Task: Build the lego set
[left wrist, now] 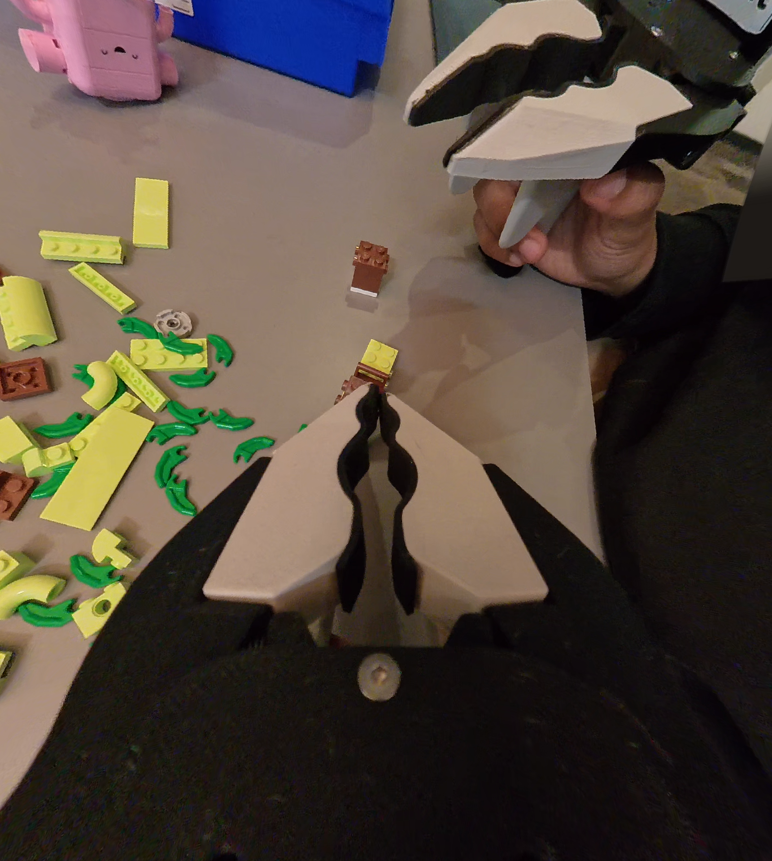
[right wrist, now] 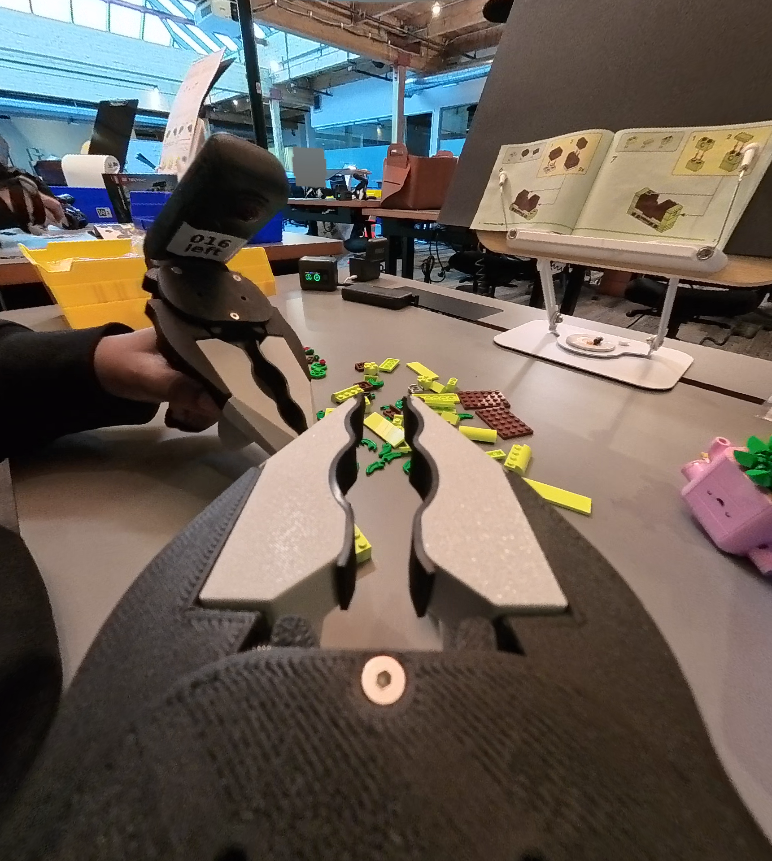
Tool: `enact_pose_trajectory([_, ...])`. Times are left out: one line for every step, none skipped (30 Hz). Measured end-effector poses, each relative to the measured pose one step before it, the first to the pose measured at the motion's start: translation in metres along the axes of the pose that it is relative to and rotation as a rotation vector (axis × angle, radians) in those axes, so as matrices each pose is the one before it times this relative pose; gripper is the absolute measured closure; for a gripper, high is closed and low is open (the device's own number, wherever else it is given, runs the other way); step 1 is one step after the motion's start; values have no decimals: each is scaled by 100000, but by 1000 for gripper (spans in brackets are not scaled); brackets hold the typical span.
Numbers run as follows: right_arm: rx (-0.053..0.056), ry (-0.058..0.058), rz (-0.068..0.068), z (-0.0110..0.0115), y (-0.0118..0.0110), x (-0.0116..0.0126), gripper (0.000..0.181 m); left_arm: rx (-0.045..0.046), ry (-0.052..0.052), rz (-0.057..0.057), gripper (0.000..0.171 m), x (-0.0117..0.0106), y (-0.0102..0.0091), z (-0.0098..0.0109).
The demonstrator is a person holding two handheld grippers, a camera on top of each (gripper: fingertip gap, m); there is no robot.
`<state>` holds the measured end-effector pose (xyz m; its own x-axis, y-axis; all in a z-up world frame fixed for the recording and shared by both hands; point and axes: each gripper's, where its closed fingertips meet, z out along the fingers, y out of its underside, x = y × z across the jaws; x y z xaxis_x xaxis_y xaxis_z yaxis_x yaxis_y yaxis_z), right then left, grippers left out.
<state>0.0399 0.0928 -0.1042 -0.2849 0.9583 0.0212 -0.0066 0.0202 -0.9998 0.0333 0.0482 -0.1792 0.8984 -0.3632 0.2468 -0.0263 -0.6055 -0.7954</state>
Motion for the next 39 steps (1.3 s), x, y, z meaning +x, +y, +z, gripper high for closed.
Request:
enact_pose_trajectory([-15, 7, -63, 2, 2, -4, 167, 344, 635, -981, 171, 11, 4, 8])
enact_pose_trajectory([-8, 28, -78, 2, 1, 0, 167, 313, 430, -842, 171, 8, -3, 0])
enact_pose_trajectory([-20, 21, -118, 4, 2, -8, 167, 211, 335, -676, 171, 3, 3, -4])
enact_pose_trajectory([-43, 26, -219, -1, 5, -22, 167, 135, 176, -441, 171, -10, -1, 6])
enact_pose_trajectory([-263, -57, -376, 33, 35, -50, 168, 29, 38, -182, 171, -12, 4, -6])
enact_pose_trajectory([-918, -726, -682, 92, 115, -162, 173, -76, -53, -32, 171, -9, 5, 2])
enact_pose_trajectory([-1998, -1971, -917, 192, 249, -356, 181, -163, -170, 84, 171, -6, 7, -13])
enact_pose_trajectory([-3448, -2201, -535, 349, 435, -341, 181, -101, -151, 91, 171, 1, -8, 3])
enact_pose_trajectory([-5188, -2239, 556, 486, 658, -275, 181, 20, -174, 76, 171, 1, 3, 8])
enact_pose_trajectory([-6145, -3819, 1568, 574, 782, -434, 181, 98, -244, 107, 171, 7, -3, -2])
enact_pose_trajectory([-6095, -4659, 2325, 572, 763, -502, 181, 139, -302, 154, 171, 0, -3, -6])
enact_pose_trajectory([-5606, -3489, 2814, 571, 704, -284, 181, 162, -369, 266, 171, 15, -8, -4])
enact_pose_trajectory([-4945, -1662, 2825, 515, 623, -21, 181, 108, -619, 519, 171, 8, 3, -11])
enact_pose_trajectory([-3961, -970, 1896, 415, 486, 33, 181, -53, -1522, 1000, 169, -82, 26, -31])
enact_pose_trajectory([-2768, 235, 1021, 304, 331, 143, 181, 129, -1656, 1931, 164, -63, 7, -102])
enact_pose_trajectory([-1487, 741, 344, 210, 159, 142, 181, 966, -819, 2144, 160, 105, -123, -173])
enact_pose_trajectory([-432, 333, -81, 160, 4, 63, 181, 1319, -463, 1314, 159, 100, -207, -225])
enact_pose_trajectory([46, -243, -189, 117, -79, -46, 181, 1140, -48, 521, 158, 82, -206, -218])
enact_pose_trajectory([377, -401, -159, 104, -107, -79, 181, 591, -170, -61, 157, -18, -95, -167])
enact_pose_trajectory([490, -130, -169, 85, -129, -64, 181, 106, -163, -251, 157, -63, 6, -84])
enact_pose_trajectory([197, -108, -250, 81, -74, -49, 181, 141, -32, -309, 157, -70, 49, -34])
enact_pose_trajectory([-353, -264, -288, 96, 24, -77, 181, 71, 137, -460, 158, -53, 94, 32])
enact_pose_trajectory([-866, -61, -222, 96, 109, -36, 181, -325, 157, -537, 158, -33, 150, 103])
enact_pose_trajectory([-893, -156, -321, 90, 115, -55, 181, -636, -55, -200, 158, -25, 195, 138])
enact_pose_trajectory([-714, -37, -415, 80, 91, -55, 181, -688, -435, 287, 158, -53, 160, 145])
enact_pose_trajectory([-573, 117, -438, 65, 71, -33, 181, -123, -582, 520, 158, -34, 47, 105])
enact_pose_trajectory([-588, 118, -439, 69, 81, -32, 181, 365, -213, 438, 157, 22, -74, 33])
enact_pose_trajectory([-679, 80, -441, 74, 87, -42, 181, -219, -230, 213, 157, -11, 11, 26])
enact_pose_trajectory([-822, 75, -456, 81, 108, -45, 181, -43, -144, 171, 157, -17, -1, 12])
enact_pose_trajectory([-994, 125, -486, 105, 123, -39, 181, -74, -223, 213, 157, -12, 20, -9])
enact_pose_trajectory([-361, 297, -600, 61, 37, -29, 181, -76, -255, 189, 158, -14, 20, -9])
enact_pose_trajectory([-46, 319, -494, 17, 3, -23, 181, -26, -61, 125, 159, 6, 22, -4])
enact_pose_trajectory([-6, 69, -251, 2, 3, -17, 181, -116, 224, 66, 162, 45, 37, 3])
enact_pose_trajectory([-43, 66, -106, 15, 10, -9, 181, -66, -91, 47, 165, 11, 34, 40])
enact_pose_trajectory([-75, 11, -171, 12, 4, -22, 181, -1207, -761, 319, 167, -79, 218, 93])
enact_pose_trajectory([-50, 57, -328, 7, 5, -31, 181, 621, -510, 765, 169, -1, -47, -17])
enact_pose_trajectory([-107, 22, -680, 17, 19, -51, 181, -265, -334, 163, 169, 5, 40, 12])
enact_pose_trajectory([-168, 297, -1121, 22, 12, -31, 181, -159, -200, -221, 168, 4, 7, -2])
enact_pose_trajectory([-192, 356, -1373, 25, 23, -27, 181, -39, -225, -157, 168, -2, 4, 4])
